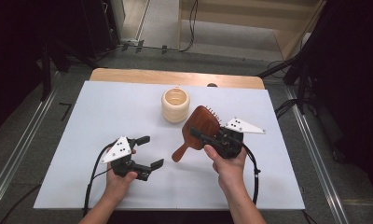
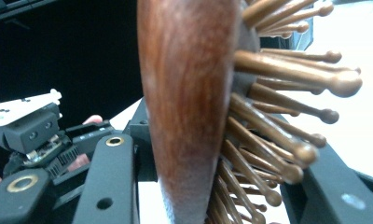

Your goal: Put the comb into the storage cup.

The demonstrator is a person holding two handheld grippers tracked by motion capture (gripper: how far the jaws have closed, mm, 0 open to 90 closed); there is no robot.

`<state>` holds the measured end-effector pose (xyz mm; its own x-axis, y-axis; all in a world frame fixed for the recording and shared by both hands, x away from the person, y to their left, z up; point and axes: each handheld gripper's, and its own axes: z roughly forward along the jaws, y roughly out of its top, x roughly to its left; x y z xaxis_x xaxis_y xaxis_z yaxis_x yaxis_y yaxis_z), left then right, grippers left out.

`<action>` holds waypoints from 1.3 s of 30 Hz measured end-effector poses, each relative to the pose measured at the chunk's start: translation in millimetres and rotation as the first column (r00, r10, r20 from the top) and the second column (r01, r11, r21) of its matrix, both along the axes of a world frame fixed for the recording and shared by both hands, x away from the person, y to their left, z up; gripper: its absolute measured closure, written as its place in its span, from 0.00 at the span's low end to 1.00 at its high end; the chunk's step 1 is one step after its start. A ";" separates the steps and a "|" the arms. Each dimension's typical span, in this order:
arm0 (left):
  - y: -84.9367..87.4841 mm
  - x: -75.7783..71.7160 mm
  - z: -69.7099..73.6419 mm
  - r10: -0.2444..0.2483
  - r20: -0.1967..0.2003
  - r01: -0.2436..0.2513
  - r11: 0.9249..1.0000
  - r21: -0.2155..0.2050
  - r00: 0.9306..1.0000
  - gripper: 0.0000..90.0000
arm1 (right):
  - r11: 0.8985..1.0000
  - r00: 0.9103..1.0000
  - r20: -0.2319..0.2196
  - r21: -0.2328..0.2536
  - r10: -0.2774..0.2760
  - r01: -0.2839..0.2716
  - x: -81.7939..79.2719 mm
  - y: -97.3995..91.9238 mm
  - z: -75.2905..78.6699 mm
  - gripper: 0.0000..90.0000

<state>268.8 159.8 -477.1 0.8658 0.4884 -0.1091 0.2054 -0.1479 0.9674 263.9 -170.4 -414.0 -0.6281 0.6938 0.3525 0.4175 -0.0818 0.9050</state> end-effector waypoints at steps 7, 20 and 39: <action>36.5 -3.1 -3.2 0.073 0.016 -0.073 0.997 -0.012 0.997 0.00 | 1.000 1.000 0.007 -0.015 0.000 0.000 -1.2 1.2 0.6 0.58; 95.2 -8.2 -4.7 0.224 0.029 -0.224 0.975 -0.007 0.974 0.00 | 0.998 0.999 0.029 -0.061 0.023 -0.021 2.3 6.5 2.5 0.58; 122.0 -13.1 -10.0 0.280 0.020 -0.280 0.960 0.016 0.960 0.00 | 0.995 0.998 0.063 -0.100 0.011 -0.005 9.6 4.0 11.9 0.58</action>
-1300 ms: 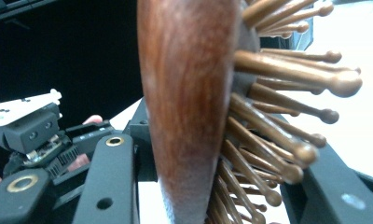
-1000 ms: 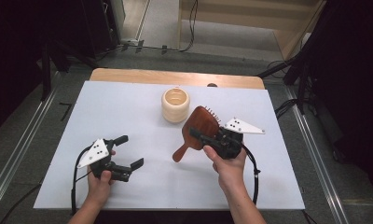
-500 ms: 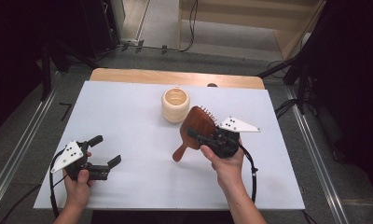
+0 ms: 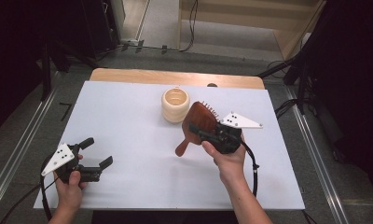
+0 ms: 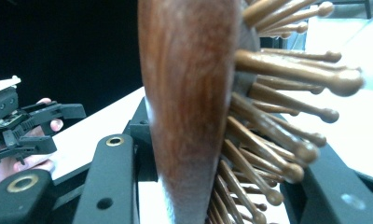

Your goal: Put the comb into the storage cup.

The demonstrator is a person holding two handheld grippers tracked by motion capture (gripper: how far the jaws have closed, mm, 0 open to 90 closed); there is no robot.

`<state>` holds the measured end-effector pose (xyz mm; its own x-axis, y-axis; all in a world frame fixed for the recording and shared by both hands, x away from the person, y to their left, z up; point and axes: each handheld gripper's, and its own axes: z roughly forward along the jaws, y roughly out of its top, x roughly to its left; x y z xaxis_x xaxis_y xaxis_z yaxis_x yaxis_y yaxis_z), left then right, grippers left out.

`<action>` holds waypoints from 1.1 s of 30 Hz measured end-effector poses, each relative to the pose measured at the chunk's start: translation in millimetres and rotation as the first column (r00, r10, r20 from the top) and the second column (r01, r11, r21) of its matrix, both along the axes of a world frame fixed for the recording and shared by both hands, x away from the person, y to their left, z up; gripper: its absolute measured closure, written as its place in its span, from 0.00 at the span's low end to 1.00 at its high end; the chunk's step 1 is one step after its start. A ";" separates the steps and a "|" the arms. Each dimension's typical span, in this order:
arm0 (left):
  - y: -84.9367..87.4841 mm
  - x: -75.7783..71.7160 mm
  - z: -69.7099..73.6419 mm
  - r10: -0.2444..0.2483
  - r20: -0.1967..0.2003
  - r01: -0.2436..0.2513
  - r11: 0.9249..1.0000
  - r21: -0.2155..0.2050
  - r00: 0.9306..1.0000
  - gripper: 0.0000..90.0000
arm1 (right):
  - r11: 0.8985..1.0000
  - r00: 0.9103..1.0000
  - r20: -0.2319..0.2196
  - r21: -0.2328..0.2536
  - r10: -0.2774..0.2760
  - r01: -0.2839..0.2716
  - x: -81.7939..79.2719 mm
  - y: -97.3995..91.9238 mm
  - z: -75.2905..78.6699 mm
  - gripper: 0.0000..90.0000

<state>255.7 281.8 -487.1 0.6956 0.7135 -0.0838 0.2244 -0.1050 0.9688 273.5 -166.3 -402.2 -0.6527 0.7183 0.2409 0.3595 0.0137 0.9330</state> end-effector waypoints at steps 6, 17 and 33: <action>-0.1 -1.2 -2.3 0.013 0.006 -0.013 1.000 -0.006 1.000 0.00 | 1.000 1.000 0.001 0.004 -0.003 0.003 2.8 0.4 2.4 0.58; -0.5 -0.7 -3.6 0.016 -0.003 -0.016 1.000 -0.006 1.000 0.00 | 1.000 1.000 0.003 0.003 -0.003 0.003 9.7 5.2 9.3 0.58; -0.6 -1.0 -4.0 0.022 -0.001 -0.022 1.000 -0.002 1.000 0.00 | 0.999 0.999 0.026 0.023 -0.025 0.024 21.9 -0.4 26.9 0.58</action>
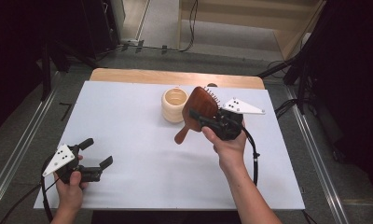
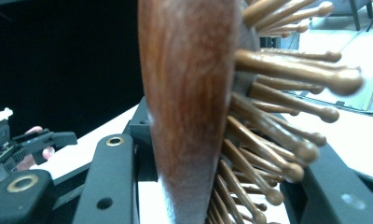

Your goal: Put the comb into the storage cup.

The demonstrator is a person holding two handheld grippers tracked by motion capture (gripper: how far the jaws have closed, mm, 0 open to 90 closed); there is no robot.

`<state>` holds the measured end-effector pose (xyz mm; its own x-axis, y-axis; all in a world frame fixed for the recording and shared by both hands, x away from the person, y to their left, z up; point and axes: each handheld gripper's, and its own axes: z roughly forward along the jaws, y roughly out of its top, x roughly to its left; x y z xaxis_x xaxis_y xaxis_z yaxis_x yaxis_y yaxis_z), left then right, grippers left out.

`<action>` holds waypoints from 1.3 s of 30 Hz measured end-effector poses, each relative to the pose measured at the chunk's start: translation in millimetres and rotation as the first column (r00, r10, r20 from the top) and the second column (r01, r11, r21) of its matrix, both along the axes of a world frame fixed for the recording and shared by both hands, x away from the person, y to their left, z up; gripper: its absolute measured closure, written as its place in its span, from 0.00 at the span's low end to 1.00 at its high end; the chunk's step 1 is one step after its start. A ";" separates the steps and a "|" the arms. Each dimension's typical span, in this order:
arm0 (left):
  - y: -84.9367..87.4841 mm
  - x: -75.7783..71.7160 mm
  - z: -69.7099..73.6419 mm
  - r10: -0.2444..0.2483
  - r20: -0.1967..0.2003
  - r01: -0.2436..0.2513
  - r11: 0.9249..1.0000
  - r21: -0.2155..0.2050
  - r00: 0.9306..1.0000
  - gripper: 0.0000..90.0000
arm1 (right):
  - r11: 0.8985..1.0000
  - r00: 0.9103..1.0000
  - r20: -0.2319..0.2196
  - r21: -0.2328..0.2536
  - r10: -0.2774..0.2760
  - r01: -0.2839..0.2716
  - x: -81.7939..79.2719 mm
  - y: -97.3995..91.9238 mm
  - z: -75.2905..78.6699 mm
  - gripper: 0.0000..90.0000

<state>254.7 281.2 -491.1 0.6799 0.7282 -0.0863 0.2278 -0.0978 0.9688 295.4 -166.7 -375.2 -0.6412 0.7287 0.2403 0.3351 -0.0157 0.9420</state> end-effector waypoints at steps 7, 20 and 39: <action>0.2 -0.2 0.1 0.000 -0.002 0.000 1.000 -0.003 1.000 0.00 | 1.000 1.000 0.005 0.010 -0.004 0.004 6.0 -2.2 7.1 0.58; -0.3 -0.2 0.0 -0.002 -0.001 0.002 1.000 0.005 1.000 0.00 | 1.000 1.000 0.016 0.012 -0.027 0.027 16.5 -2.3 16.6 0.58; -0.2 -0.3 -0.1 -0.001 0.000 0.001 1.000 0.004 1.000 0.00 | 0.999 0.998 0.048 0.020 -0.048 0.047 31.9 -0.7 34.3 0.58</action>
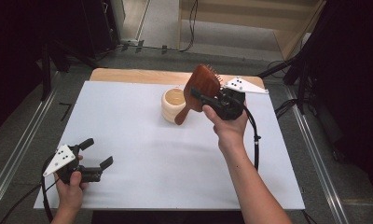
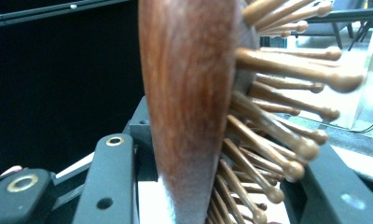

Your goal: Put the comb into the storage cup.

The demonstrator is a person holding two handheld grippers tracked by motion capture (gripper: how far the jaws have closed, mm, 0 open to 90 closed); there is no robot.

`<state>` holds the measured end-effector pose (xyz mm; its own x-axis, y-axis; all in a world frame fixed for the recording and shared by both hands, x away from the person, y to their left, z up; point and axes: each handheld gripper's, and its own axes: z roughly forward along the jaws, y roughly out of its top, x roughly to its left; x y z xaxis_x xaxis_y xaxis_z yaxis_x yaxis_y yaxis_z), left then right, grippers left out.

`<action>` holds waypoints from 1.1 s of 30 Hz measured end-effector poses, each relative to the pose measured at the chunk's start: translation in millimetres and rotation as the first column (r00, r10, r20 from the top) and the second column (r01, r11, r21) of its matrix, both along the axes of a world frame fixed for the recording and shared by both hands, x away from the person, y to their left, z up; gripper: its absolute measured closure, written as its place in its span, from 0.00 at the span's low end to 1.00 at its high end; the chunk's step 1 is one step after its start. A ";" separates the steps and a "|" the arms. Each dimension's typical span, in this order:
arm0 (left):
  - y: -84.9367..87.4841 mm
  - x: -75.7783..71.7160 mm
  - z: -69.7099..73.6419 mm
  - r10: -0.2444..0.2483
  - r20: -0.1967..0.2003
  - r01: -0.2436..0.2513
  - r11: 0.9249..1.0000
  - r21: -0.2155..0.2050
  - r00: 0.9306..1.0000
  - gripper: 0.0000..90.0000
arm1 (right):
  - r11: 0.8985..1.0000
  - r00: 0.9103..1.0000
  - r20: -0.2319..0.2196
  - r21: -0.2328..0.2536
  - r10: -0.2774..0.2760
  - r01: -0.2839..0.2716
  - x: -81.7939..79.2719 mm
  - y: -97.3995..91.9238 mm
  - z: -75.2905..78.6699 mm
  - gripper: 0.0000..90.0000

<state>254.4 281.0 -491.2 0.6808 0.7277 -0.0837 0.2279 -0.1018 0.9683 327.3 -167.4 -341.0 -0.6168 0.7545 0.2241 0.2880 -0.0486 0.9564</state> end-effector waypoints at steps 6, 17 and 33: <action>0.3 0.1 0.0 -0.001 0.000 0.001 1.000 -0.001 1.000 0.00 | 1.000 1.000 0.003 0.003 -0.010 0.010 5.7 0.9 2.5 0.58; 0.2 0.1 -0.1 0.000 0.000 0.000 1.000 -0.003 1.000 0.00 | 1.000 1.000 0.015 0.003 -0.027 0.027 15.4 0.6 9.8 0.58; 0.6 0.2 -0.1 0.000 -0.003 0.000 1.000 -0.004 1.000 0.00 | 0.998 0.998 0.032 0.006 -0.056 0.056 31.2 4.1 18.4 0.58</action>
